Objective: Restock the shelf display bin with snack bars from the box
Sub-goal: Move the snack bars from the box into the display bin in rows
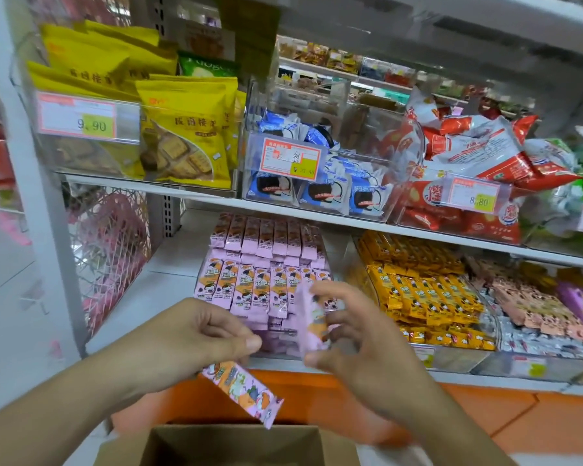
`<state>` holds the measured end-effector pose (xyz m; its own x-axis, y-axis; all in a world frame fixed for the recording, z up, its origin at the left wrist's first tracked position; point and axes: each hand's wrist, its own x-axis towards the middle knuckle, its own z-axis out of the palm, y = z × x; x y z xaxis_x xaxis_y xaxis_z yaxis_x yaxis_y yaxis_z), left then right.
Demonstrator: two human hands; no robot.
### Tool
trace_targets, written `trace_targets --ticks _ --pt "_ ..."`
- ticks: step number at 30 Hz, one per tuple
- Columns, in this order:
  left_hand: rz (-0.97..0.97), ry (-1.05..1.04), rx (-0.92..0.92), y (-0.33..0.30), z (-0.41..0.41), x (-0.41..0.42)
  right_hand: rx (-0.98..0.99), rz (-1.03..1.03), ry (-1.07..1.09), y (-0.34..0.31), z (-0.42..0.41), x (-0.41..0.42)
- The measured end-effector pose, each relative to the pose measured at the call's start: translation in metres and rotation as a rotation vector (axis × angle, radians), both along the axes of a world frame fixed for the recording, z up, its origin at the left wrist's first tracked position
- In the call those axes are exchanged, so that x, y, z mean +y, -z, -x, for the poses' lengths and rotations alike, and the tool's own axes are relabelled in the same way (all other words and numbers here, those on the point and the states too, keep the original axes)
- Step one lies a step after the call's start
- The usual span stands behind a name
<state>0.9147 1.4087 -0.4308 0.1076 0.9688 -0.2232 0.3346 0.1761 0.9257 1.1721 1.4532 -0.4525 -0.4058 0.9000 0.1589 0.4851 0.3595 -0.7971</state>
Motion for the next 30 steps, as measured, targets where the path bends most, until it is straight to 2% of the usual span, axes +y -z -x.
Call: trace_targets --ticks 3,6,11,15,19,22,25,26,28,30 --pt "-0.033 0.047 0.034 0.005 0.006 0.005 0.081 0.037 0.151 0.007 -0.010 0.043" --pt "-0.051 0.075 0.054 0.015 0.013 0.013 0.055 0.059 0.271 0.004 -0.010 0.086" --pt "-0.017 0.074 0.050 0.029 0.021 0.029 -0.124 0.054 0.333 -0.001 0.001 0.157" --pt "0.000 0.031 0.051 0.039 0.027 0.038 -0.446 0.195 0.416 -0.013 0.012 0.186" --pt "0.019 0.028 0.045 0.047 0.031 0.043 -0.434 0.269 0.448 -0.008 0.017 0.206" --pt "0.033 0.051 0.065 0.049 0.032 0.044 -0.397 0.191 0.418 -0.004 0.017 0.203" --pt "0.047 0.028 0.051 0.047 0.029 0.042 -0.180 0.109 0.350 0.003 0.013 0.188" --pt "0.051 0.018 0.046 0.044 0.027 0.041 -0.154 0.049 0.338 0.007 0.011 0.179" --pt "0.046 -0.014 0.022 0.040 0.025 0.037 -0.223 -0.173 0.340 0.010 0.009 0.149" --pt "0.019 -0.047 -0.010 0.037 0.025 0.034 -0.187 -0.309 0.231 0.007 0.012 0.102"
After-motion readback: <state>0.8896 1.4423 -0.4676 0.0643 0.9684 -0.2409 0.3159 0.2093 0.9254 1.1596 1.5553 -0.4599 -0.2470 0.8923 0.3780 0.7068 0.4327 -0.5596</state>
